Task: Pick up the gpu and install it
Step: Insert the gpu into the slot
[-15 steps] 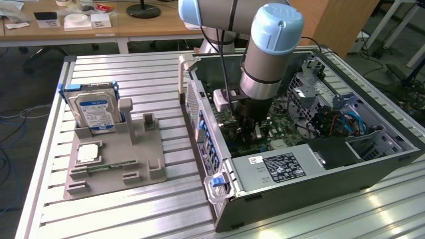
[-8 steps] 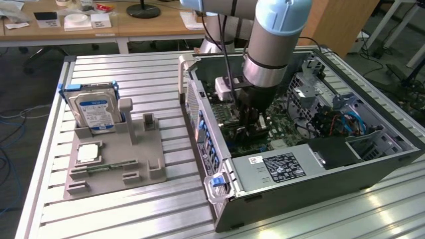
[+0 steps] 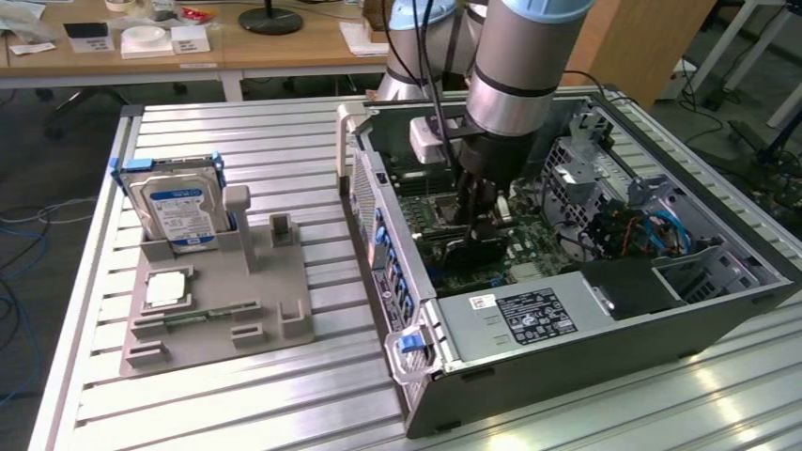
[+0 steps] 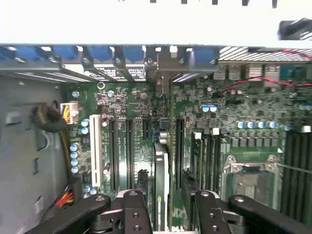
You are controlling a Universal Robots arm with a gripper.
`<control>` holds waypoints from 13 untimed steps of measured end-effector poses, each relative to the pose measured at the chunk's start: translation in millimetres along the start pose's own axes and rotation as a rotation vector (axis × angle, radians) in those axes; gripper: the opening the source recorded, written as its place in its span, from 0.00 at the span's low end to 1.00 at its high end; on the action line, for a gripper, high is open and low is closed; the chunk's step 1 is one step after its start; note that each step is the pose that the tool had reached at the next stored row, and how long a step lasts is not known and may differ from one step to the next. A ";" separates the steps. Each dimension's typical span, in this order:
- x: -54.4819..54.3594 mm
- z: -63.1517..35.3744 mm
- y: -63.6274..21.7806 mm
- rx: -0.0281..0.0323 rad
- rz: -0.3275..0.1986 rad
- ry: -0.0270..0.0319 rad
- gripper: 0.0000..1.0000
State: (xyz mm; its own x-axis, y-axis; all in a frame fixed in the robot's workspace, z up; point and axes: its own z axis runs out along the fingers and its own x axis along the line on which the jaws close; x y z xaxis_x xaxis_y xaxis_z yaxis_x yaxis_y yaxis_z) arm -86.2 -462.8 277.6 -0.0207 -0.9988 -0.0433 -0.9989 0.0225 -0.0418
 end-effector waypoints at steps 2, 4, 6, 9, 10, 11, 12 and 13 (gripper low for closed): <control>0.0 0.1 0.0 0.0001 0.000 -0.0001 0.40; 0.0 0.0 0.0 0.0000 0.000 0.0000 0.34; 0.0 0.0 0.0 -0.0001 0.000 0.0001 0.22; 0.0 0.0 0.0 0.0000 0.000 0.0002 0.10; 0.0 0.0 0.0 -0.0001 0.000 0.0002 0.10; 0.0 0.0 0.0 -0.0001 0.000 0.0002 0.11; 0.0 0.0 0.0 -0.0001 0.000 0.0003 0.11; 0.0 0.0 0.0 0.0000 0.000 0.0002 0.11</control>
State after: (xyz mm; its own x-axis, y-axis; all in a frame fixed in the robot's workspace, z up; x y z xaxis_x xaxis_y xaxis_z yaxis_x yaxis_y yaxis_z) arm -86.2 -462.8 277.6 -0.0206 -0.9989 -0.0431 -0.9989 0.0224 -0.0418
